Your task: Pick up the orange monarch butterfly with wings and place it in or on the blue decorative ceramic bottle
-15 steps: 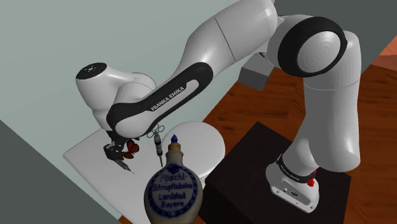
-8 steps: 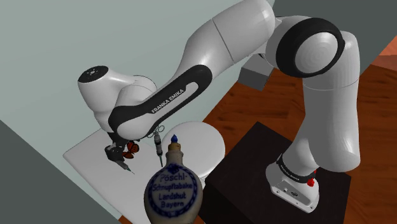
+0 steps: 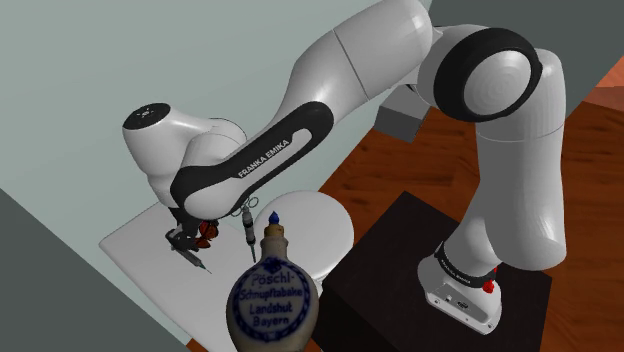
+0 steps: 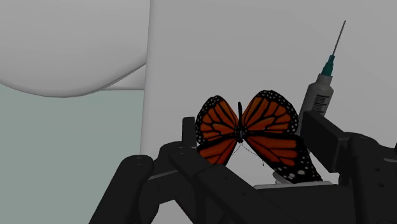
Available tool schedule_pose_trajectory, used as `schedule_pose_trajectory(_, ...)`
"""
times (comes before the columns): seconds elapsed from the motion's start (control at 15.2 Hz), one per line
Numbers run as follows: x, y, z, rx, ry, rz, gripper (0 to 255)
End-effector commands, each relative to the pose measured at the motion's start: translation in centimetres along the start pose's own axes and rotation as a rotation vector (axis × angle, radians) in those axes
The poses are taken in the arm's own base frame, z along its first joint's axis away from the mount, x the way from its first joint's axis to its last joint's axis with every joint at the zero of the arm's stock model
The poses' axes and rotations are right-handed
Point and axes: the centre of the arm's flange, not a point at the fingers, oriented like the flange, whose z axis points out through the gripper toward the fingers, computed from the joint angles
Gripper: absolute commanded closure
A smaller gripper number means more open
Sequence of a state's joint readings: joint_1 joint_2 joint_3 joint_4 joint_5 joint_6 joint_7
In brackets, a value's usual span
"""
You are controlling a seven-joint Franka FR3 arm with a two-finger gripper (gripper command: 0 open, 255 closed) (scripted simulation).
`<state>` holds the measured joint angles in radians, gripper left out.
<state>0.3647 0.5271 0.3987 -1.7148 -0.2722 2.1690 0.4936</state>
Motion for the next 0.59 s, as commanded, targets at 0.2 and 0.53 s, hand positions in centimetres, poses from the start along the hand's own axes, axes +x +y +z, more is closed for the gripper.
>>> schedule_pose_trajectory(0.2, 0.0, 0.0, -0.5, 0.000, -0.001, -0.001, 255)
schedule_pose_trajectory(0.53, -0.1, 0.1, -3.1, 0.000, -0.001, -0.001, 255)
